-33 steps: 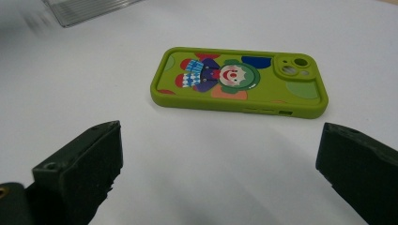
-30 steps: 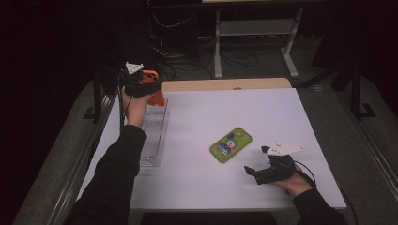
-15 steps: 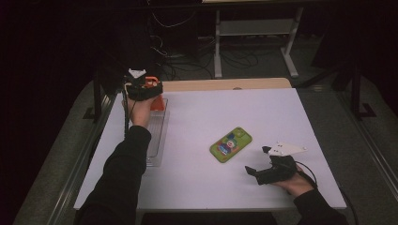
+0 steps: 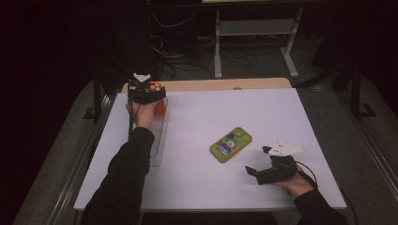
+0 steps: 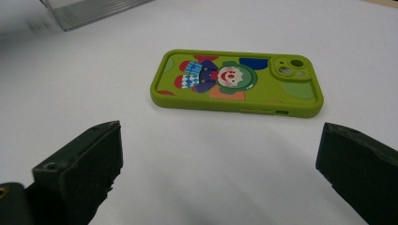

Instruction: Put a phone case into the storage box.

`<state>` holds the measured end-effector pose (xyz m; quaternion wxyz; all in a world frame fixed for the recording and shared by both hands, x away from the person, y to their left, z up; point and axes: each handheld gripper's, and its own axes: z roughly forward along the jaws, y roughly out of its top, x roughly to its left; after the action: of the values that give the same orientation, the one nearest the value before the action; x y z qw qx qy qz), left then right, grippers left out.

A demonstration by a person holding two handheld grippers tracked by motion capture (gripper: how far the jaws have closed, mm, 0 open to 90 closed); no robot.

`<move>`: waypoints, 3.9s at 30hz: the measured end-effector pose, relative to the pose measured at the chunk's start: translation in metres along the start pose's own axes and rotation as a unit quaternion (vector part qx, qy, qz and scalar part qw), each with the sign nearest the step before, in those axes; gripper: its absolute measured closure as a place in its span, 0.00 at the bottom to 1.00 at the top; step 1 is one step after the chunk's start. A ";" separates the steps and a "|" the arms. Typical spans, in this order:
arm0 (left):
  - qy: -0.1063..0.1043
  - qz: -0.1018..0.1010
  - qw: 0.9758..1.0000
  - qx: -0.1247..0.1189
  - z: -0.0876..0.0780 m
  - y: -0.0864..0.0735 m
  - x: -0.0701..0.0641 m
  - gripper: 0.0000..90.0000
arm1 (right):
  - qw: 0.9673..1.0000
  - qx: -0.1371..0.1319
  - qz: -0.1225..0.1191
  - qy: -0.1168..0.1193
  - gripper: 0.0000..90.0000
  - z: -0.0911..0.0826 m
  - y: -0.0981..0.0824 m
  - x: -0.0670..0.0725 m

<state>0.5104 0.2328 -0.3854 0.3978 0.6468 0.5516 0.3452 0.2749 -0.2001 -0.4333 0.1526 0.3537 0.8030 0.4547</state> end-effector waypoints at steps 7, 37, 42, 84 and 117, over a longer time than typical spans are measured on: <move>0.008 0.024 1.000 0.009 0.002 -0.001 -0.004 0.15 | 1.000 0.000 0.000 0.000 0.00 0.000 0.000 0.000; -0.095 0.035 0.994 0.045 -0.060 0.006 0.006 0.00 | 1.000 0.001 -0.004 0.001 0.00 0.003 0.002 0.001; -0.143 0.055 0.987 0.053 -0.078 0.006 0.001 0.00 | 1.000 0.001 -0.002 0.001 0.00 0.003 0.004 0.002; -0.337 0.149 0.926 0.076 -0.133 -0.060 -0.117 0.13 | 1.000 -0.001 -0.009 -0.001 0.00 -0.008 0.000 0.005; -0.354 0.186 0.902 0.165 -0.071 -0.102 -0.172 1.00 | 1.000 0.003 -0.010 0.004 0.00 -0.007 -0.001 0.006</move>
<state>0.3769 0.0796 -0.4463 0.3832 0.8735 0.2932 0.0649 0.2661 -0.2006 -0.4300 0.1527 0.3443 0.8088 0.4517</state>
